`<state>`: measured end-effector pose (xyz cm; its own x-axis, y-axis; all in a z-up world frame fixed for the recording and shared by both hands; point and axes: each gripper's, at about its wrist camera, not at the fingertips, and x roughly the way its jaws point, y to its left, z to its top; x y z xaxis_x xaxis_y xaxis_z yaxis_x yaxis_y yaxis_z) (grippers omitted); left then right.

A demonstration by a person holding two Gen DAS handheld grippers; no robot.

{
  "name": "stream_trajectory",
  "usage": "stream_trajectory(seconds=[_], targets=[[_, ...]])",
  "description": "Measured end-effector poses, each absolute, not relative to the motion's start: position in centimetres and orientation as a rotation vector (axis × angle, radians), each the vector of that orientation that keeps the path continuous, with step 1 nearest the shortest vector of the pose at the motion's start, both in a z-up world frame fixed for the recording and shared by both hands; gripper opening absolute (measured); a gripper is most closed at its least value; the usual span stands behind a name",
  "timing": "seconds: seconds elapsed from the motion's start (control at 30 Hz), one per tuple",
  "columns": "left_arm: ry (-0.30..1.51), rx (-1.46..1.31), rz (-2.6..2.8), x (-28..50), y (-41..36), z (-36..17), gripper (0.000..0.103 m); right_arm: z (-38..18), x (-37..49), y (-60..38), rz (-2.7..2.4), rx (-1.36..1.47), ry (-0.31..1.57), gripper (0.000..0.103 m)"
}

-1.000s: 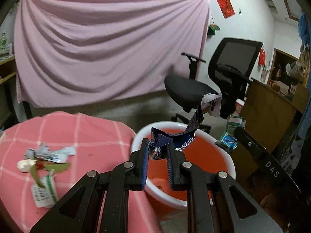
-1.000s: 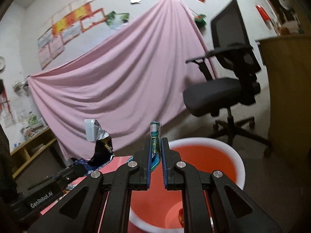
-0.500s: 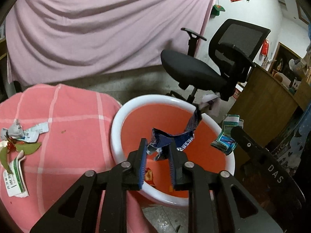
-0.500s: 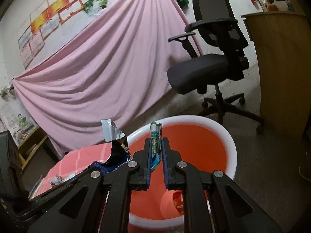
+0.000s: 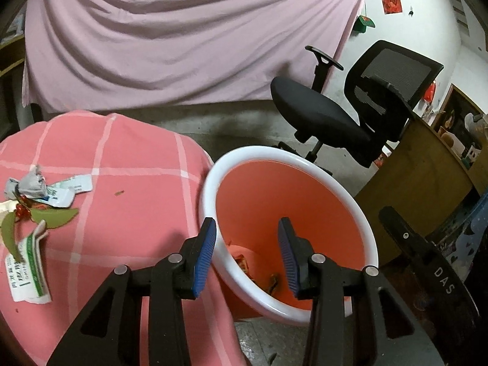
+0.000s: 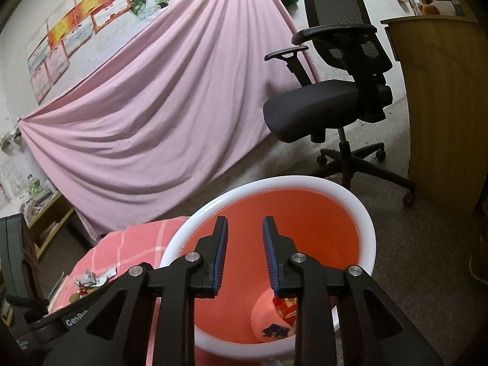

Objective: Collect trash
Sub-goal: 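Move both grippers back over the remaining trash on the table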

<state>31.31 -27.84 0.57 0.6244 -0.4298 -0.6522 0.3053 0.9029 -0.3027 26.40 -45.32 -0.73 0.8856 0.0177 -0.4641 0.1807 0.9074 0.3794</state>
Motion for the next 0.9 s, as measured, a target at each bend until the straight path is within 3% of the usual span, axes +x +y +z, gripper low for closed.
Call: stream_trajectory(seconds=[0.57, 0.63, 0.77, 0.87, 0.9], targets=[[0.636, -0.155, -0.341, 28.9, -21.7, 4.1, 0.036, 1.1, 26.7, -42.0, -0.046, 0.337, 0.441, 0.022], [0.602, -0.150, -0.315, 28.4, -20.6, 4.8, 0.036, 1.7, 26.5, -41.1, -0.035, 0.318, 0.409, 0.029], [0.535, -0.143, -0.256, 26.8, -17.5, 5.4, 0.041, 2.4, 26.4, -39.2, -0.002, 0.291, 0.368, 0.052], [0.500, -0.149, -0.219, 25.8, -15.3, 5.5, 0.045, 2.8, 26.7, -37.2, 0.021, 0.258, 0.361, 0.059], [0.491, -0.153, -0.212, 25.6, -14.5, 5.5, 0.049, 2.9, 26.7, -36.6, 0.028, 0.250, 0.358, 0.071]])
